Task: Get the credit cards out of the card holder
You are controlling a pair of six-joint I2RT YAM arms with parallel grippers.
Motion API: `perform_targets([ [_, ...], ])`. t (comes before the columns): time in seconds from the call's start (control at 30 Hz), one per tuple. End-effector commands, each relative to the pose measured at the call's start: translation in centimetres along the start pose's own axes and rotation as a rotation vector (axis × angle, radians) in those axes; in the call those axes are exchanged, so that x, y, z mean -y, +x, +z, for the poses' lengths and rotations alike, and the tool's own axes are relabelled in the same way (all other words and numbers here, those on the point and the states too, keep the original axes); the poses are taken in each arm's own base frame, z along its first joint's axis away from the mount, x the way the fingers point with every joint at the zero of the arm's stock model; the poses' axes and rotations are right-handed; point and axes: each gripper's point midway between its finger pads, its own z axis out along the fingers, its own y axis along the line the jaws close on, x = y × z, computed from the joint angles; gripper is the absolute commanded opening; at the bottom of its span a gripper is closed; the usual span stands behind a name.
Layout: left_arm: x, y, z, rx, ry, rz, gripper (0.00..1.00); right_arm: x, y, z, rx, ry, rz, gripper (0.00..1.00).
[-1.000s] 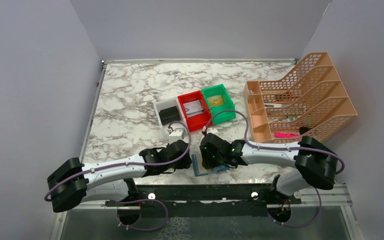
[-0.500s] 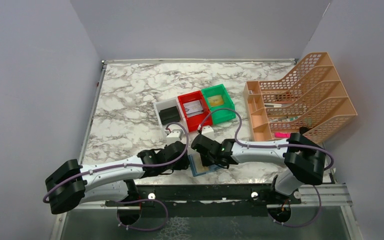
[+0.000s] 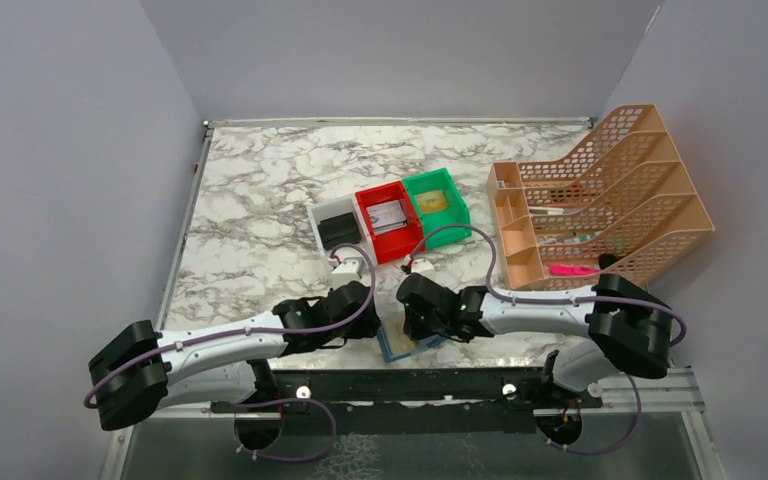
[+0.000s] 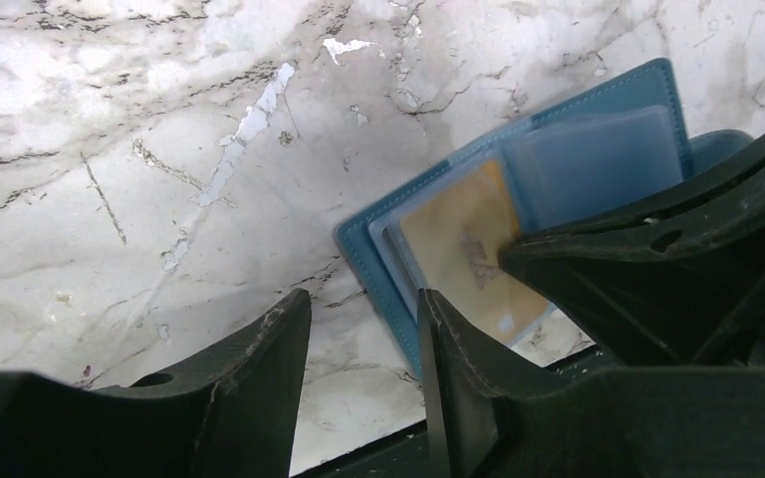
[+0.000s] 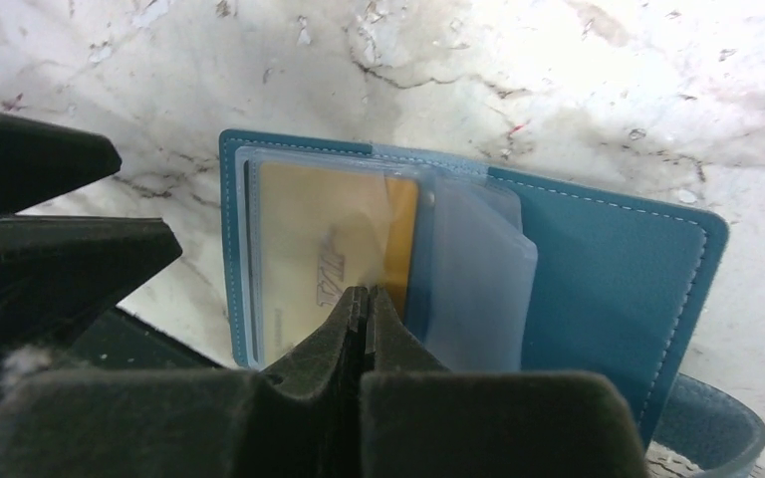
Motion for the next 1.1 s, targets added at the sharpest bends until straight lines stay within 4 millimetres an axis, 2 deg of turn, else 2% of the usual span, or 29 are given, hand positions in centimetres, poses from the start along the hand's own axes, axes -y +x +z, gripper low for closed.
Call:
perform_targets([
  [0.0, 0.9, -1.0, -0.5, 0.034, 0.049, -0.017, 0.48, -2.2, -1.2, -0.8, 0.019, -0.159, 0.068, 0.01],
  [0.17, 1.7, -1.5, -1.0, 0.047, 0.092, -0.029, 0.49, -2.7, -1.6, -1.1, 0.013, -0.253, 0.119, 0.01],
  [0.33, 1.7, -1.5, -0.9, 0.047, 0.096, -0.031, 0.50, -2.0, -1.9, -1.5, 0.029, -0.227, 0.124, 0.01],
  [0.47, 1.9, -1.4, -0.8, 0.044, 0.110, -0.036, 0.50, -2.3, -2.1, -2.0, 0.045, -0.253, 0.131, 0.01],
  [0.73, 4.4, -1.8, -1.0, 0.051, 0.227, -0.073, 0.54, -1.7, -1.9, -1.5, 0.031, -0.247, 0.165, 0.02],
  [0.77, 4.3, -1.8, -0.9, 0.052, 0.220, -0.080, 0.55, -1.6, -2.1, -1.6, 0.032, -0.233, 0.156, 0.04],
  [0.9, 3.1, -2.0, -0.7, 0.071, 0.163, -0.106, 0.57, -1.6, -2.6, -1.8, 0.037, -0.223, 0.075, 0.24],
  [1.07, 0.2, -2.7, -1.3, 0.124, 0.026, -0.172, 0.61, -1.6, -1.9, -1.3, 0.009, -0.208, 0.029, 0.44],
])
